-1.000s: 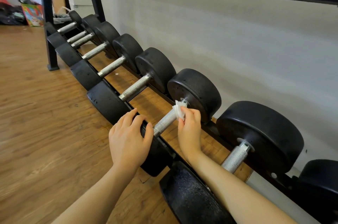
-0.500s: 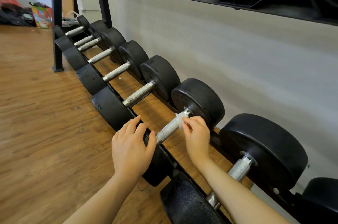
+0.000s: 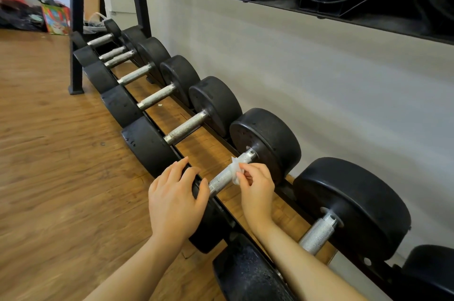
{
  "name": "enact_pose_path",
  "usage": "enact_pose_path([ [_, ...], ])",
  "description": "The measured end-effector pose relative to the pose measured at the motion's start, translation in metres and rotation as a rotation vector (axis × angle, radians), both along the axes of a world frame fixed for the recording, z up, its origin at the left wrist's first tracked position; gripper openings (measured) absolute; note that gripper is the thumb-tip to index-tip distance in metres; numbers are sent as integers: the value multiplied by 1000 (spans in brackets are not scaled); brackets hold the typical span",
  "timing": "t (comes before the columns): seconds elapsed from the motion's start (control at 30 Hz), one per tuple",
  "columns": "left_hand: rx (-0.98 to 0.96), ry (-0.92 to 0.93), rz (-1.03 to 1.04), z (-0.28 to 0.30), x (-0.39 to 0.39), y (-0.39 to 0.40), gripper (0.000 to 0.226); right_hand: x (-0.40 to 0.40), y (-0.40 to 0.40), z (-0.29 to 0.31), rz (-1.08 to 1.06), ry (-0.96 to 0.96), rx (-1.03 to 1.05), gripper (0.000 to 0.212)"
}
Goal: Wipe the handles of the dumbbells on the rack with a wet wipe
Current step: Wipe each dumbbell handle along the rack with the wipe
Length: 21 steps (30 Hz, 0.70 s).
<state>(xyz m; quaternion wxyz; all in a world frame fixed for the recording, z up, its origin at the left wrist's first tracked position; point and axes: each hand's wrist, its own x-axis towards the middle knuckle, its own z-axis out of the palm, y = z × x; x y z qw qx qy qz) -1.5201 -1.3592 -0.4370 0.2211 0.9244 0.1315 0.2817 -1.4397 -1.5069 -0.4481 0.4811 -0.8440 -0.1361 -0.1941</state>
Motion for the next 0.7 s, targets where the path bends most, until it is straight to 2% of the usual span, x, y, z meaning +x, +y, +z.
enact_pose_path([
  [0.1,-1,-1,2,0,0,0,50,6,0,-2,-13,-44,-54,23],
  [0.3,-5,1,5,1,-1,0,50,7,3,-6,57,-214,-321,20],
  [0.7,-11,-8,10,0,0,-1,47,14,-3,-2,121,-343,-464,36],
])
